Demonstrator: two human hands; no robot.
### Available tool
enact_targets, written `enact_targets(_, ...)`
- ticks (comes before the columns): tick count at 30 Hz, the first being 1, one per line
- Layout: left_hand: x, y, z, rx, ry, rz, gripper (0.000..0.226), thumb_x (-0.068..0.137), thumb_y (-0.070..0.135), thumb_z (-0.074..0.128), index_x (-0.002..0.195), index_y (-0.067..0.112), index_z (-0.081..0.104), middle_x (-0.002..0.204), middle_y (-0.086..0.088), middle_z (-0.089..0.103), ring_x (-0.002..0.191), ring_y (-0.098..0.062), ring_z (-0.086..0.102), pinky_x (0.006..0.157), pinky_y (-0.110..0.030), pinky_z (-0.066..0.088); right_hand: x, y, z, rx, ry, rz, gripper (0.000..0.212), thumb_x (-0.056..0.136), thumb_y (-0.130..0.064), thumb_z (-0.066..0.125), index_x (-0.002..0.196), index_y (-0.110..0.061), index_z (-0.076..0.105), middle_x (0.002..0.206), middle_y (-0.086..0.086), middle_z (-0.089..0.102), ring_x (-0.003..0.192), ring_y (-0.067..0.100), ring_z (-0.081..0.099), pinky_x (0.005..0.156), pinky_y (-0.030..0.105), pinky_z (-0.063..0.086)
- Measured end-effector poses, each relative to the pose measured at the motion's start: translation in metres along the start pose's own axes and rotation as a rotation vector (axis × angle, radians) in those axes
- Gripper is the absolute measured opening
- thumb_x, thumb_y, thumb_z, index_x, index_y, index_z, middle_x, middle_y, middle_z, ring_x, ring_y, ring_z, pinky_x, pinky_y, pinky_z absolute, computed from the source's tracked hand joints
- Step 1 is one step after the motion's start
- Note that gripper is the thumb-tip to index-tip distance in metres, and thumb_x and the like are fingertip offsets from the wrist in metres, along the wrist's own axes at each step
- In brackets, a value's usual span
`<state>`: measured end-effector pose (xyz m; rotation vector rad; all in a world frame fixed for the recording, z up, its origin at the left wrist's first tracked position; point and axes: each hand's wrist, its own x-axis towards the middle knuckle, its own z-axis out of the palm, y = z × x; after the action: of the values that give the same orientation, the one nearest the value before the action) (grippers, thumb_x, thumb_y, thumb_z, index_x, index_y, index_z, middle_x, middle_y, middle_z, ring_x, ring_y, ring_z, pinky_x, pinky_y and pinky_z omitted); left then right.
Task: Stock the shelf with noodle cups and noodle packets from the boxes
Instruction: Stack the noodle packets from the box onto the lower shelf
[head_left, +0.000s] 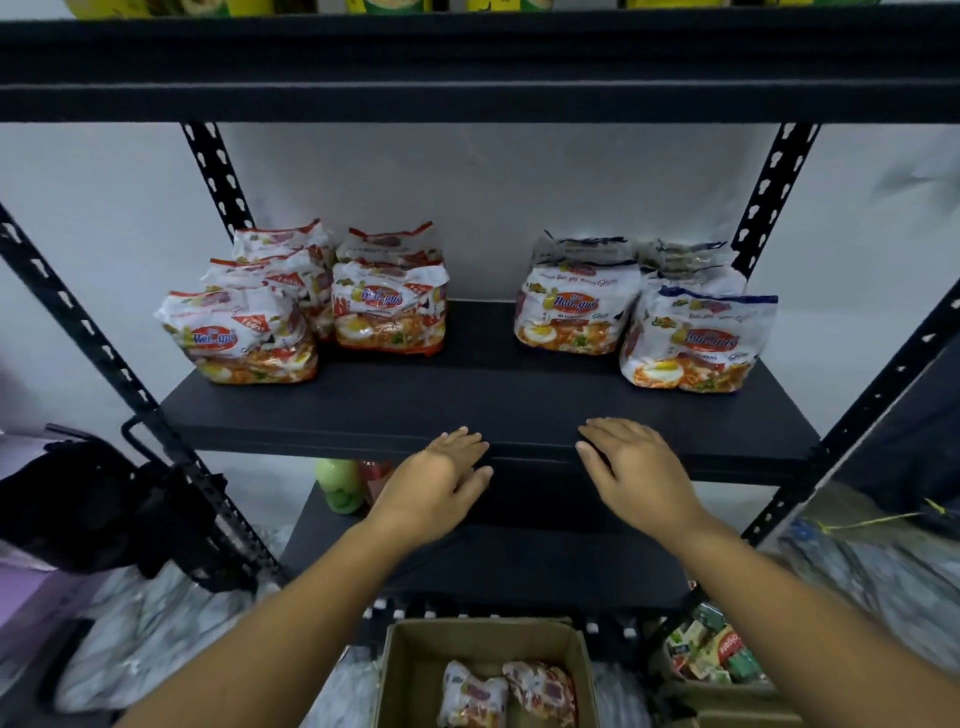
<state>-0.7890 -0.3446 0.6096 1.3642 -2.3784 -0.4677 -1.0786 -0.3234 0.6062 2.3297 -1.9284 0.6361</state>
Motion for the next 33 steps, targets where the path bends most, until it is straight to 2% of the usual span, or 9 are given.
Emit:
enact_targets(4,-0.040,-0.004,0.001,-0.042,-0.031,0.021,0.052,0.107,0.042,0.048,0.154,0.019,0.047,0.159,0.007,0.044,0.152,-0.004,0.025,0.123,-0.024,0.024,-0.044,-0.044,0.002,0.113,-0.037,-0.012,0.047,0.108,-0.046,0.040,0.145,-0.022,0.057,0.148,-0.007,0.054,0.141,0.016,0.043,0.120,0.036,0.028)
enact_targets(6,-0.059,-0.011,0.006,-0.029,-0.067,0.020,0.052,0.107,0.044,0.048,0.154,0.021,0.048,0.158,0.006,0.046,0.150,-0.007,0.031,0.119,-0.018,0.024,-0.067,-0.066,0.011,0.156,-0.087,-0.036,0.049,0.107,-0.048,0.038,0.146,-0.023,0.055,0.148,-0.007,0.054,0.142,0.014,0.042,0.121,0.035,0.028)
enact_targets(9,-0.090,-0.023,0.026,-0.073,-0.158,-0.032,0.055,0.106,0.046,0.050,0.154,0.021,0.046,0.158,0.004,0.046,0.146,-0.010,0.038,0.112,-0.015,0.027,-0.102,-0.096,0.032,0.185,-0.306,-0.005,0.052,0.107,-0.048,0.038,0.152,-0.023,0.047,0.154,-0.005,0.049,0.146,0.012,0.037,0.121,0.030,0.025)
enact_targets(12,-0.122,-0.041,0.058,-0.100,-0.340,-0.097,0.061,0.104,0.047,0.054,0.158,0.020,0.039,0.161,0.003,0.041,0.147,-0.013,0.038,0.117,-0.023,0.032,-0.134,-0.120,0.059,0.114,-0.528,0.052,0.057,0.107,-0.051,0.035,0.158,-0.023,0.036,0.161,-0.005,0.038,0.150,0.013,0.030,0.121,0.031,0.021)
enact_targets(15,-0.149,-0.057,0.088,-0.099,-0.500,-0.161,0.065,0.102,0.048,0.057,0.158,0.019,0.039,0.158,-0.001,0.045,0.142,-0.020,0.046,0.115,-0.033,0.039,-0.167,-0.135,0.085,0.071,-0.645,0.127,0.058,0.106,-0.050,0.037,0.156,-0.022,0.037,0.159,0.000,0.041,0.146,0.019,0.036,0.119,0.034,0.026)
enact_targets(18,-0.174,-0.073,0.112,-0.086,-0.623,-0.259,0.061,0.096,0.060,0.052,0.145,0.024,0.053,0.138,-0.005,0.063,0.119,-0.025,0.061,0.097,-0.040,0.052,-0.200,-0.143,0.109,0.029,-0.743,0.223,0.055,0.105,-0.050,0.037,0.153,-0.023,0.042,0.153,0.002,0.049,0.139,0.024,0.045,0.113,0.037,0.034)
enact_targets(21,-0.195,-0.091,0.136,-0.049,-0.702,-0.278,0.068,0.088,0.067,0.047,0.142,0.029,0.055,0.138,0.000,0.064,0.120,-0.025,0.061,0.097,-0.040,0.053,-0.229,-0.145,0.127,-0.004,-0.838,0.319,0.056,0.102,-0.055,0.036,0.147,-0.023,0.046,0.144,0.005,0.056,0.128,0.028,0.053,0.103,0.039,0.044)
enact_targets(26,-0.213,-0.106,0.165,0.017,-0.752,-0.325,0.079,0.072,0.077,0.037,0.128,0.027,0.062,0.115,-0.002,0.070,0.102,-0.025,0.066,0.085,-0.040,0.057,-0.257,-0.145,0.140,0.008,-0.956,0.409,0.065,0.103,-0.056,0.035,0.157,-0.019,0.034,0.157,0.007,0.043,0.139,0.029,0.045,0.110,0.044,0.040)
enact_targets(33,-0.213,-0.095,0.177,0.021,-0.774,-0.343,0.067,0.092,0.066,0.048,0.146,0.025,0.048,0.135,-0.010,0.058,0.122,-0.031,0.057,0.097,-0.044,0.052,-0.258,-0.128,0.150,0.064,-0.966,0.437,0.069,0.101,-0.059,0.037,0.158,-0.020,0.032,0.161,0.007,0.038,0.141,0.030,0.044,0.112,0.042,0.040)
